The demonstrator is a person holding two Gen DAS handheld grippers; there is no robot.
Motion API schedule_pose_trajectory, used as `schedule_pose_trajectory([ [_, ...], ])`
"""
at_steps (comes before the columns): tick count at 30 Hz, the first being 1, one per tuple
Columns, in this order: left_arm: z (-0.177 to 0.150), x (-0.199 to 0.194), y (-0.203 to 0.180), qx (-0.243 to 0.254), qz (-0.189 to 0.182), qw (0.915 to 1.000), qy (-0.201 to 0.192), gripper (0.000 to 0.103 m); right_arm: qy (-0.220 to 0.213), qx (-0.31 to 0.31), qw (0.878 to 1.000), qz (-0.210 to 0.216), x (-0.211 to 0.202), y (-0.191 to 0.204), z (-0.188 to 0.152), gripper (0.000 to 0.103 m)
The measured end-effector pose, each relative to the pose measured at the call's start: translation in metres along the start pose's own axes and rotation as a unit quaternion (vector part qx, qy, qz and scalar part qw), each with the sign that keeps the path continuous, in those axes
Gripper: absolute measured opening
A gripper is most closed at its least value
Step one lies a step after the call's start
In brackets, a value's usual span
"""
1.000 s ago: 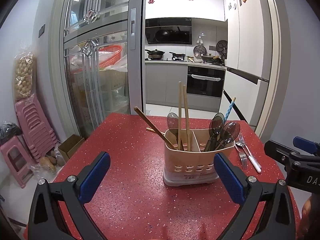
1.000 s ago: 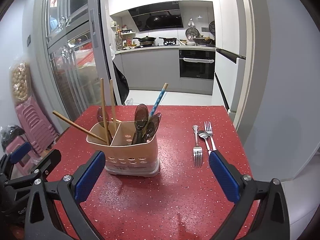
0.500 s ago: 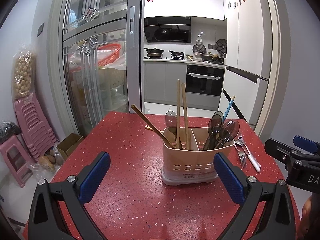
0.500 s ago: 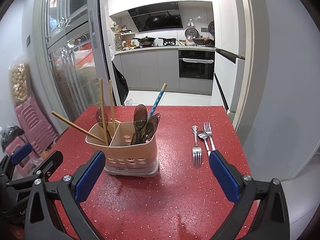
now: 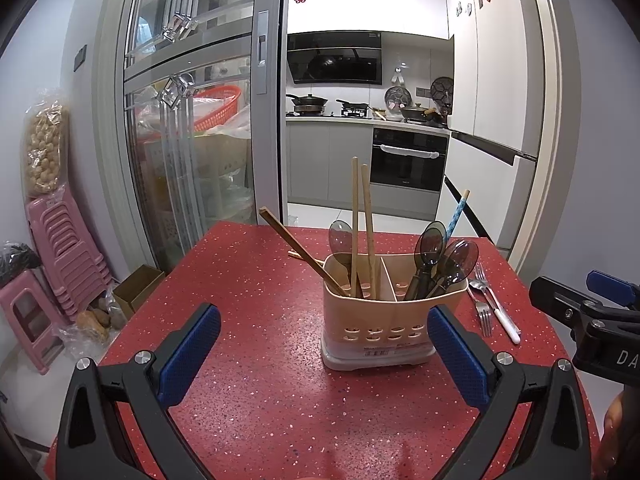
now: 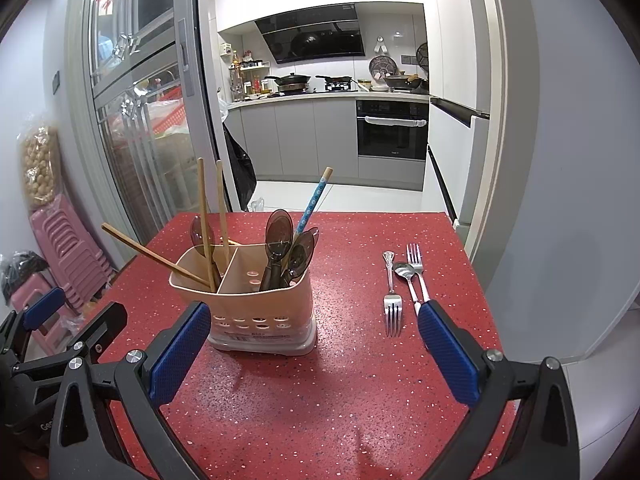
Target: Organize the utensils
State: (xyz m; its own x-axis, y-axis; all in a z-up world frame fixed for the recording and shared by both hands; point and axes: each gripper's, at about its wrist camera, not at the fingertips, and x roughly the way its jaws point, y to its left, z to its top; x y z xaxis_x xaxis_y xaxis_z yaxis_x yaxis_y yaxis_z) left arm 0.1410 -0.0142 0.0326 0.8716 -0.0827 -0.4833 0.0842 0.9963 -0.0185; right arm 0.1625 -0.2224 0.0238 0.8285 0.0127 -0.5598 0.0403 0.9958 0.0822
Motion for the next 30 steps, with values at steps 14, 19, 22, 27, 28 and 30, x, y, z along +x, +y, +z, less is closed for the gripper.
schedule_pose_trajectory([
  [14, 0.0, -0.0001, 0.0003, 0.001, 0.0, 1.0, 0.0, 0.103, -0.002, -0.001, 1.0, 0.001, 0.0003, 0.0008, -0.0005, 0.103],
  [19, 0.0002, -0.0003, 0.0002, 0.001, 0.0, 1.0, -0.002, 0.103, -0.002, -0.001, 1.0, 0.0, 0.0, 0.0008, -0.0007, 0.103],
  [22, 0.0009, -0.0002, 0.0007, 0.001, 0.0, 1.0, -0.002, 0.103, -0.001, -0.001, 1.0, 0.002, 0.0001, 0.001, -0.0007, 0.103],
  [27, 0.0009, -0.0006, -0.0008, 0.002, -0.003, 1.0, -0.001, 0.103, -0.002, -0.001, 1.0, 0.001, -0.0003, 0.0005, -0.0004, 0.103],
  [28, 0.0011, -0.0006, -0.0013, 0.003, -0.004, 1.0, -0.001, 0.103, -0.002, -0.001, 1.0, 0.001, -0.0007, 0.0013, -0.0008, 0.103],
  [30, 0.0009, -0.001, -0.0009, 0.002, -0.006, 1.0, -0.001, 0.103, -0.002, -0.001, 1.0, 0.001, -0.0004, 0.0009, -0.0005, 0.103],
])
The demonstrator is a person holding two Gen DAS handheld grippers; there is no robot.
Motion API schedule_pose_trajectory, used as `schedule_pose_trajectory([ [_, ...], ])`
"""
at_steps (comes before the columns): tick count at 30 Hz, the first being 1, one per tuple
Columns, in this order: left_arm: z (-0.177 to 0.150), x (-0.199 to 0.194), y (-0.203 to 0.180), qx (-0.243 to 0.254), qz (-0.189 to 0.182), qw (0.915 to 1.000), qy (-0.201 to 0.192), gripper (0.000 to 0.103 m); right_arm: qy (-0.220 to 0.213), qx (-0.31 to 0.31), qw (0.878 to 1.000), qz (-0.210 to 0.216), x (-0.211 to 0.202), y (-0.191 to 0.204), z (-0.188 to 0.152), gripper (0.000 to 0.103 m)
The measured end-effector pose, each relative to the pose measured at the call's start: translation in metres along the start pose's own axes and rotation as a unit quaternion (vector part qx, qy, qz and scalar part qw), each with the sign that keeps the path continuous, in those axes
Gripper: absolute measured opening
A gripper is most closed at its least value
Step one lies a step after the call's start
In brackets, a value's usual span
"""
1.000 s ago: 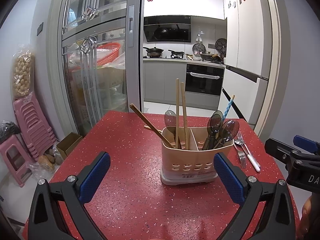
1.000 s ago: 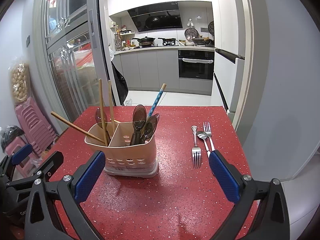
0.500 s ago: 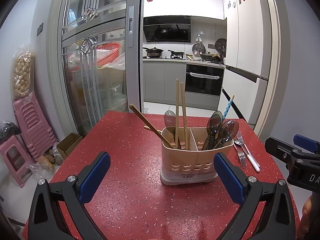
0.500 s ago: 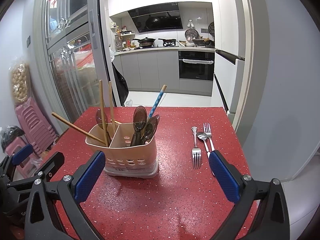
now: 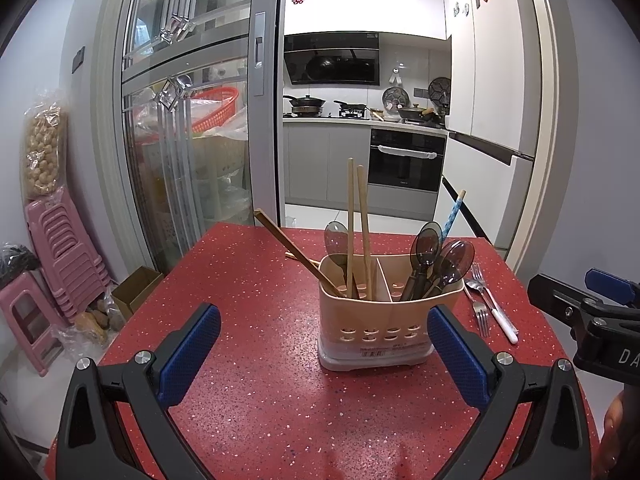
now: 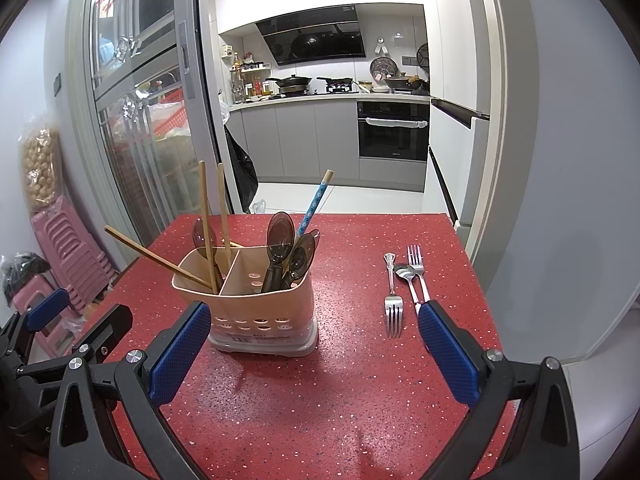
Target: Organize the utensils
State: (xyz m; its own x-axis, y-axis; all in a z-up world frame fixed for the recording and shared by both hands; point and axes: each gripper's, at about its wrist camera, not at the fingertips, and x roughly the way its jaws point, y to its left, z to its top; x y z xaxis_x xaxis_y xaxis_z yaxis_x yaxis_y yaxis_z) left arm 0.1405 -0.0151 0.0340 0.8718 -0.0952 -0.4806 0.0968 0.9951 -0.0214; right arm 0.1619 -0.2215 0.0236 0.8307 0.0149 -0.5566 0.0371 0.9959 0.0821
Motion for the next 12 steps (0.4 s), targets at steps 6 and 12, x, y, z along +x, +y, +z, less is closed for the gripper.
schedule_pose_trajectory([
  [6, -0.0004, -0.0028, 0.0005, -0.001, -0.002, 1.0, -0.007, 0.103, -0.001, 0.0, 1.0, 0.0, -0.0017, 0.0006, 0.0014, 0.103],
  [12, -0.0004, -0.0034, 0.0004, 0.0, -0.002, 1.0, -0.007, 0.103, -0.001, 0.0, 1.0, 0.0, -0.0017, 0.0003, 0.0013, 0.103],
])
